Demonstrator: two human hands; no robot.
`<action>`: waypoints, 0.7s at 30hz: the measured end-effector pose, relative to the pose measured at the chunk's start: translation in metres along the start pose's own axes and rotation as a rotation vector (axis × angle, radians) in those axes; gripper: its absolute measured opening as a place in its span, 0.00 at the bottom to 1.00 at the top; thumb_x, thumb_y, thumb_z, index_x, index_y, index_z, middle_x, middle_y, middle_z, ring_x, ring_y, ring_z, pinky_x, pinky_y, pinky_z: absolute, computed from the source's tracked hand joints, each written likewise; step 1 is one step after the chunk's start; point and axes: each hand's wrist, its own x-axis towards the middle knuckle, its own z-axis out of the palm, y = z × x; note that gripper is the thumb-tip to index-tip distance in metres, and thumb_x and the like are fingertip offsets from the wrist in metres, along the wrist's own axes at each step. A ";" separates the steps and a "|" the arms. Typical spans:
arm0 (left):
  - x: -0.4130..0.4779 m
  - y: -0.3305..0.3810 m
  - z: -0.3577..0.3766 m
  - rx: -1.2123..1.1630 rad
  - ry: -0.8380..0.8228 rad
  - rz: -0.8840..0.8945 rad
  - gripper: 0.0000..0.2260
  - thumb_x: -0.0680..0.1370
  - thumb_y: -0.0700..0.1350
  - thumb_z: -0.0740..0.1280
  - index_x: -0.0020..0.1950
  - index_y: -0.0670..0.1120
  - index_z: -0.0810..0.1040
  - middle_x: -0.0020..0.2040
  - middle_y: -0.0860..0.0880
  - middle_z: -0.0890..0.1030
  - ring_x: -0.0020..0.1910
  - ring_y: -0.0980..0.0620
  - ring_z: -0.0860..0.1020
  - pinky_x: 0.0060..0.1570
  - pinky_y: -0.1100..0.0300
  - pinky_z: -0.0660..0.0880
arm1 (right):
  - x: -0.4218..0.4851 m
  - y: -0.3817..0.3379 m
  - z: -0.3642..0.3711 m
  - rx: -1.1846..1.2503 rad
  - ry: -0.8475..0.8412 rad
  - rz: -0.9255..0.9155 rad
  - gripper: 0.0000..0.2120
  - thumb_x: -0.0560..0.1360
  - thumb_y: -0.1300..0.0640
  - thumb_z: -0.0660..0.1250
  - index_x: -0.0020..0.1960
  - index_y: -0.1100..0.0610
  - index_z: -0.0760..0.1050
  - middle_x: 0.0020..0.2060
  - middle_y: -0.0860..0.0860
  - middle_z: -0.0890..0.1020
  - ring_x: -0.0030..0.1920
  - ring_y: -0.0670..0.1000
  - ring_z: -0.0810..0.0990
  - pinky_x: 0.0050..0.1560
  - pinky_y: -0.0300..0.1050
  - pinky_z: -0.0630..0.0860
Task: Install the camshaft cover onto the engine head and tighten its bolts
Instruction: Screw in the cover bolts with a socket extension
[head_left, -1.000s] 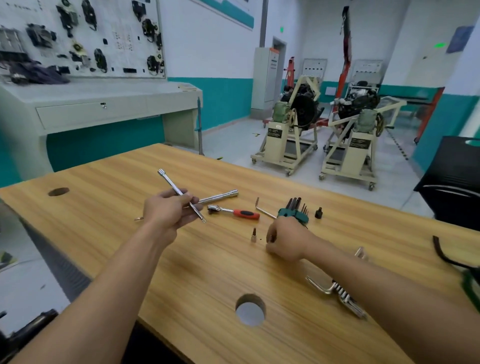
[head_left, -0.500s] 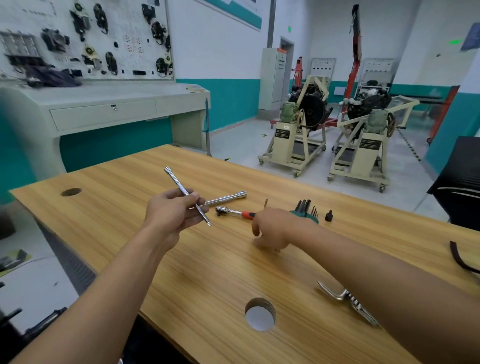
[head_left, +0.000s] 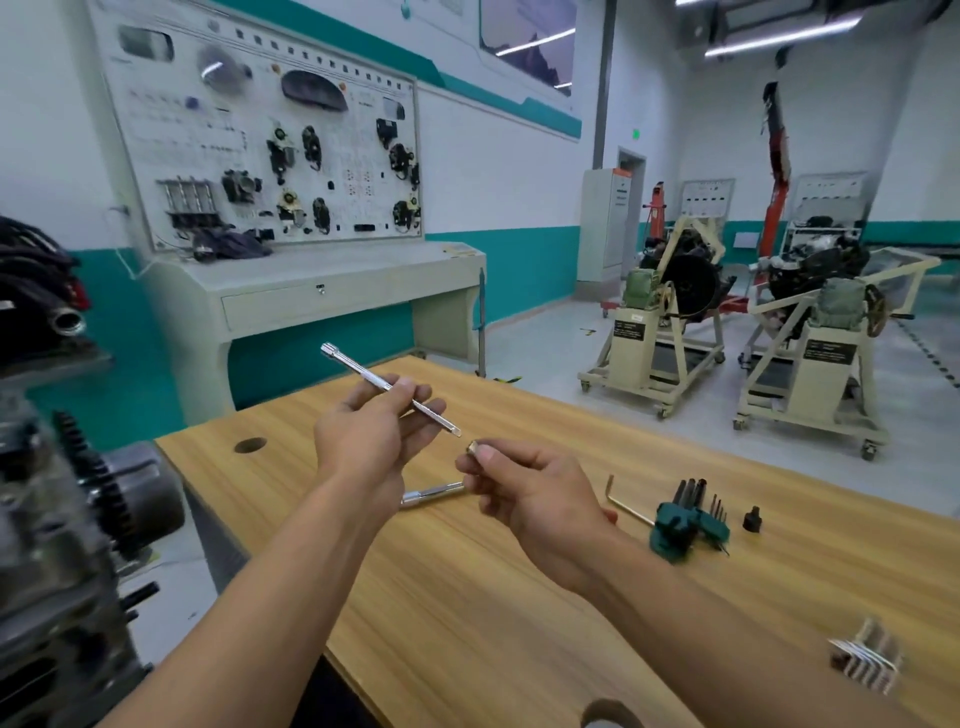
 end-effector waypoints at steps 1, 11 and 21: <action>-0.002 0.003 -0.001 0.006 -0.001 0.010 0.03 0.80 0.37 0.67 0.54 0.41 0.78 0.43 0.44 0.84 0.36 0.50 0.86 0.33 0.59 0.82 | -0.001 -0.001 0.004 0.013 -0.009 -0.005 0.06 0.79 0.65 0.66 0.52 0.64 0.81 0.40 0.56 0.85 0.35 0.49 0.81 0.33 0.39 0.75; -0.020 0.024 -0.007 0.047 -0.056 0.080 0.03 0.80 0.37 0.68 0.52 0.43 0.77 0.41 0.45 0.84 0.38 0.49 0.86 0.37 0.58 0.83 | -0.008 -0.013 0.029 -0.009 -0.062 -0.028 0.08 0.80 0.64 0.65 0.48 0.62 0.82 0.36 0.54 0.84 0.34 0.48 0.79 0.32 0.38 0.75; -0.038 0.048 -0.006 0.071 -0.130 0.135 0.06 0.80 0.37 0.66 0.56 0.43 0.75 0.38 0.47 0.86 0.39 0.47 0.86 0.39 0.57 0.84 | -0.022 -0.026 0.046 0.019 -0.118 -0.137 0.08 0.79 0.67 0.65 0.46 0.63 0.82 0.35 0.56 0.83 0.32 0.49 0.79 0.36 0.39 0.78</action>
